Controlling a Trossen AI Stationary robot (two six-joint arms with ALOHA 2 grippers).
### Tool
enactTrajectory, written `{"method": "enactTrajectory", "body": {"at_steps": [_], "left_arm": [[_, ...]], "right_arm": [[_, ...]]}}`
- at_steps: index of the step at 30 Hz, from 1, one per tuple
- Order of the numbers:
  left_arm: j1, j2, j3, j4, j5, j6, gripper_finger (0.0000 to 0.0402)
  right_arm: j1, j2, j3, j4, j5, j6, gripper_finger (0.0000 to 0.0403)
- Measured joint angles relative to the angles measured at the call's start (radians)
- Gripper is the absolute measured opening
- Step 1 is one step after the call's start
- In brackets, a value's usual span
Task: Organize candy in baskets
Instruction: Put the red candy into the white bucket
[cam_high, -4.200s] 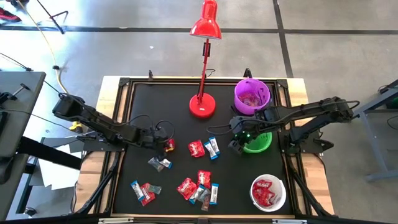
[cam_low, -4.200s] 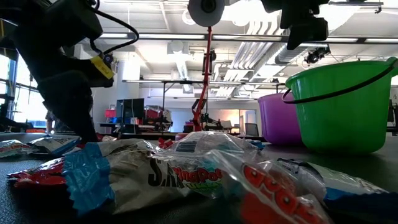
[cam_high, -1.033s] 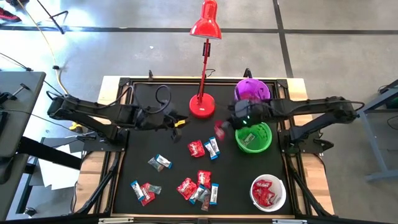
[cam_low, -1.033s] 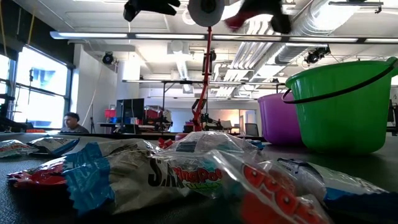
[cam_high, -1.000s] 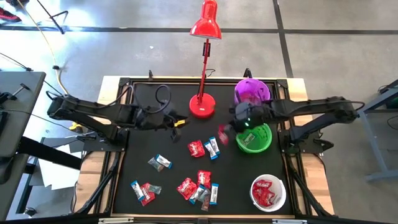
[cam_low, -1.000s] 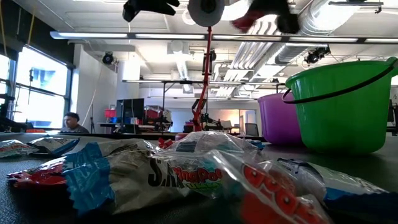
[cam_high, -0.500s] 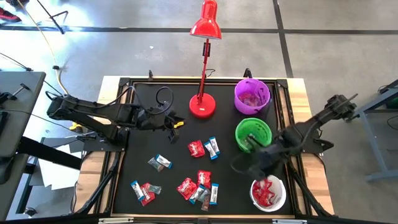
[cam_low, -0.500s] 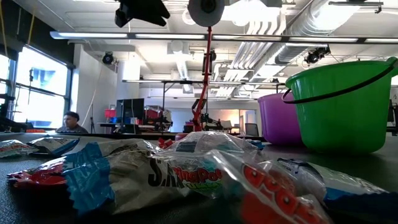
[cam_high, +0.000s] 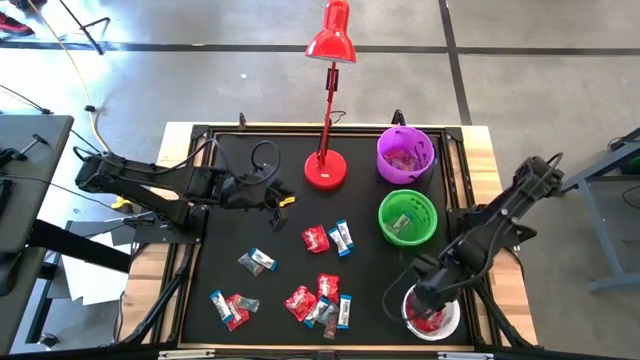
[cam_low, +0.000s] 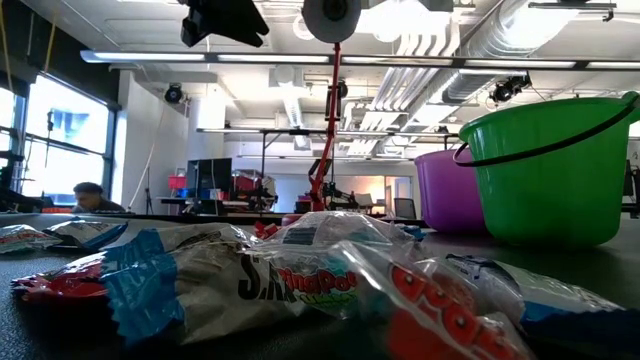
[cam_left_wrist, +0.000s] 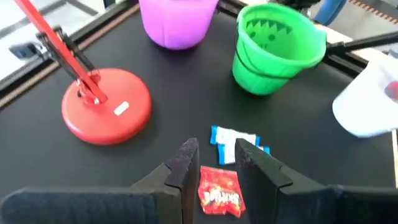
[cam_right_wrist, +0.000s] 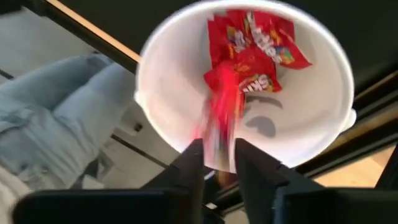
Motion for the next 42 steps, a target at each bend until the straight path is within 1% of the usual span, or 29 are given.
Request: {"method": "enactTrajectory", "body": {"at_steps": [5, 7, 9, 12, 15, 18, 22, 26, 28, 32, 35, 39, 42], "left_arm": [[0.0, 0.0, 0.0, -0.032, 0.026, -0.026, 0.009], [0.0, 0.0, 0.0, -0.036, 0.036, -0.027, 0.009], [0.0, 0.0, 0.0, -0.043, 0.056, -0.018, 0.009], [0.0, 0.009, 0.0, -0.103, 0.078, 0.079, 0.009], [-0.002, 0.035, -0.001, -0.192, 0.145, 0.227, 0.009], [-0.011, 0.082, -0.002, -0.225, 0.206, 0.339, 0.009], [-0.01, 0.179, -0.002, -0.153, 0.242, 0.505, 0.009], [-0.01, 0.313, -0.002, -0.043, 0.247, 0.649, 0.009], [-0.01, 0.377, -0.002, -0.004, 0.248, 0.661, 0.009], [-0.01, 0.478, -0.002, 0.062, 0.241, 0.625, 0.009], [-0.01, 0.532, -0.002, 0.144, 0.24, 0.615, 0.009], [-0.01, 0.594, -0.001, 0.247, 0.24, 0.656, 0.009], [-0.006, 0.632, 0.0, 0.262, 0.237, 0.624, 0.009]], "right_arm": [[0.014, 0.018, 0.0, 0.0, -0.03, -0.024, 0.0159], [0.002, 0.015, 0.0, 0.0, -0.031, -0.049, 0.0176], [-0.016, 0.013, 0.0, 0.0, -0.029, -0.098, 0.0183], [-0.041, 0.013, 0.0, -0.006, 0.01, -0.221, 0.018], [-0.067, 0.013, 0.0, -0.006, 0.111, -0.374, 0.0168], [-0.103, 0.013, 0.0, -0.017, 0.151, -0.523, 0.0151], [-0.151, 0.012, 0.0, -0.043, 0.165, -0.659, 0.0134], [-0.178, 0.012, 0.0, -0.077, 0.165, -0.741, 0.0127], [-0.182, 0.012, 0.0, -0.107, 0.157, -0.764, 0.0126], [-0.18, 0.012, 0.0, -0.182, 0.149, -0.795, 0.0126], [-0.18, 0.012, 0.0, -0.232, 0.157, -0.823, 0.0126], [-0.18, 0.012, 0.0, -0.261, 0.157, -0.848, 0.0126], [-0.18, 0.012, 0.0, -0.262, 0.154, -0.859, 0.0126]]}}
